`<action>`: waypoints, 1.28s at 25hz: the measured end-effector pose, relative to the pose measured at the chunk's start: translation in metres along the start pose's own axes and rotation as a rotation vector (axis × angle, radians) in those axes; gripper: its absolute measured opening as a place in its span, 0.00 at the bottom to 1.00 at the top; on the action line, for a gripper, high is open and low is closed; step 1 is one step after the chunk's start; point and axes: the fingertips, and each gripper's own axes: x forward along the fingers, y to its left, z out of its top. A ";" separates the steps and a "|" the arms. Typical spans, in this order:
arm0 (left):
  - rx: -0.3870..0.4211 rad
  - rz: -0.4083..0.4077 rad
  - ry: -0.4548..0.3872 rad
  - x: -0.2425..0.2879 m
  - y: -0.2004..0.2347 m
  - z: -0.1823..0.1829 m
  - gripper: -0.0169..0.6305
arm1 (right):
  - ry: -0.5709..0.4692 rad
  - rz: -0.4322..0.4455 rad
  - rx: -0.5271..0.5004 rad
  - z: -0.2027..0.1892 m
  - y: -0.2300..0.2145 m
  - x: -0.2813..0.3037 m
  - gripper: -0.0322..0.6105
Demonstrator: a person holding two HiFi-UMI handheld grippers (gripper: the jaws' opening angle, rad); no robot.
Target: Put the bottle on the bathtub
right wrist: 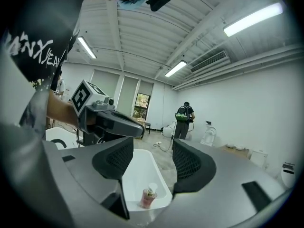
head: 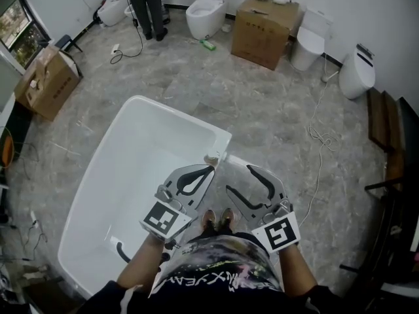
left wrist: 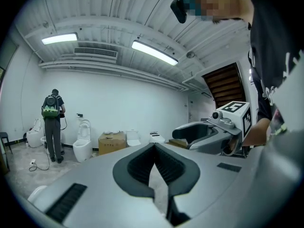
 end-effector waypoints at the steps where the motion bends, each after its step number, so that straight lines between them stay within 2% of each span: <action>1: 0.002 -0.001 -0.001 -0.001 -0.001 0.003 0.05 | -0.004 0.001 0.000 0.003 0.000 0.000 0.46; 14: 0.017 -0.001 -0.006 0.002 -0.009 0.015 0.05 | -0.061 -0.016 0.027 0.018 -0.007 -0.012 0.45; 16: 0.023 -0.001 -0.010 0.002 -0.010 0.016 0.05 | -0.075 -0.023 0.032 0.021 -0.008 -0.015 0.40; 22: 0.032 0.000 -0.013 0.000 -0.011 0.018 0.05 | -0.091 -0.061 0.038 0.025 -0.013 -0.021 0.11; 26: 0.035 -0.005 -0.011 0.002 -0.014 0.021 0.05 | -0.085 -0.037 0.028 0.024 -0.012 -0.021 0.06; 32: 0.034 -0.010 -0.006 0.005 -0.014 0.021 0.05 | -0.081 0.006 0.061 0.022 -0.010 -0.019 0.05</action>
